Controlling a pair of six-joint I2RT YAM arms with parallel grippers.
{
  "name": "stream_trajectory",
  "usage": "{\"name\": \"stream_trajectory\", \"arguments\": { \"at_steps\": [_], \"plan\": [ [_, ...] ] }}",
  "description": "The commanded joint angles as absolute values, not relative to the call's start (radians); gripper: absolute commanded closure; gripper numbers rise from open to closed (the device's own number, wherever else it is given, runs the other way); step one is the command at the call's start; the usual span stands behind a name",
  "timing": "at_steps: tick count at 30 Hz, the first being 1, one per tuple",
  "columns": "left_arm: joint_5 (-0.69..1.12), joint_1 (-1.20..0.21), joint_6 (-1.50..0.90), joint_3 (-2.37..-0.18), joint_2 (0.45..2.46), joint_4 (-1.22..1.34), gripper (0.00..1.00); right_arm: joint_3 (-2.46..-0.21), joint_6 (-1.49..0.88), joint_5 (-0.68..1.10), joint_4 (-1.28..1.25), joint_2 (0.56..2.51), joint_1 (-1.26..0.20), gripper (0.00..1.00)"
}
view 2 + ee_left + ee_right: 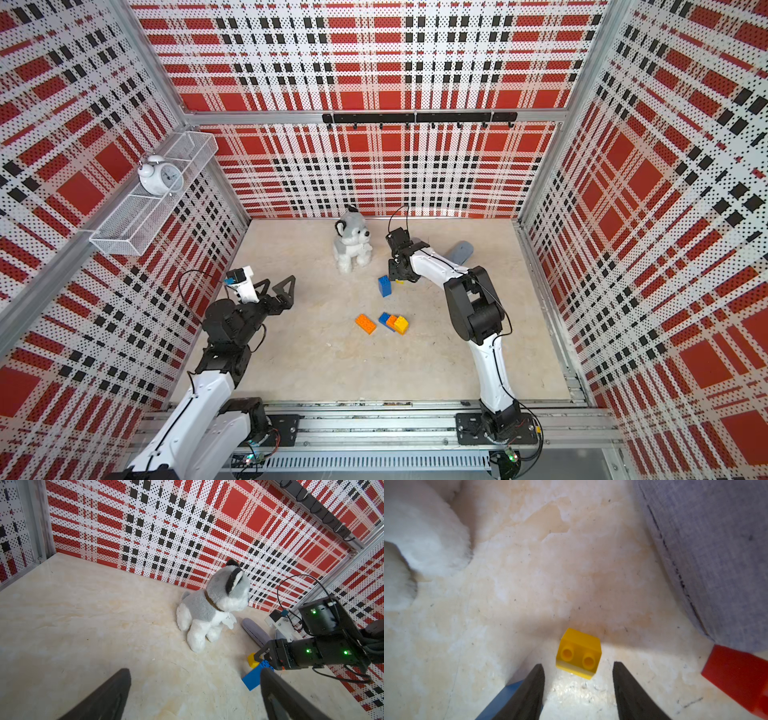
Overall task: Assemble a fork with lego
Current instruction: Pick up the lego brick from the center of the board.
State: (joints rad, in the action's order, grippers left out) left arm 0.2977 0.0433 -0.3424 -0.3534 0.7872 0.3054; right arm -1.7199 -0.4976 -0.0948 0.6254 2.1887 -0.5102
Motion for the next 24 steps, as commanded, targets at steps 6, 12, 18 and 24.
{"name": "stream_trajectory", "arguments": {
  "at_steps": [6, 12, 18, 24],
  "plan": [
    [0.284, 0.038, -0.313, -0.347, 0.804, 0.316, 0.01, -1.793, -0.535, -0.128, 0.641, 2.283, -0.516, 0.49],
    [0.288, 0.038, -0.307, -0.347, 0.808, 0.318, 0.01, -1.772, -0.514, -0.156, 0.645, 2.267, -0.515, 0.71],
    [0.294, 0.038, -0.298, -0.35, 0.807, 0.318, 0.0, -1.626, -0.348, -0.157, 0.615, 2.092, -0.517, 0.73],
    [0.298, 0.037, -0.292, -0.346, 0.814, 0.333, 0.0, -1.307, -0.251, -0.162, 0.595, 1.841, -0.518, 0.7]
  ]
}}
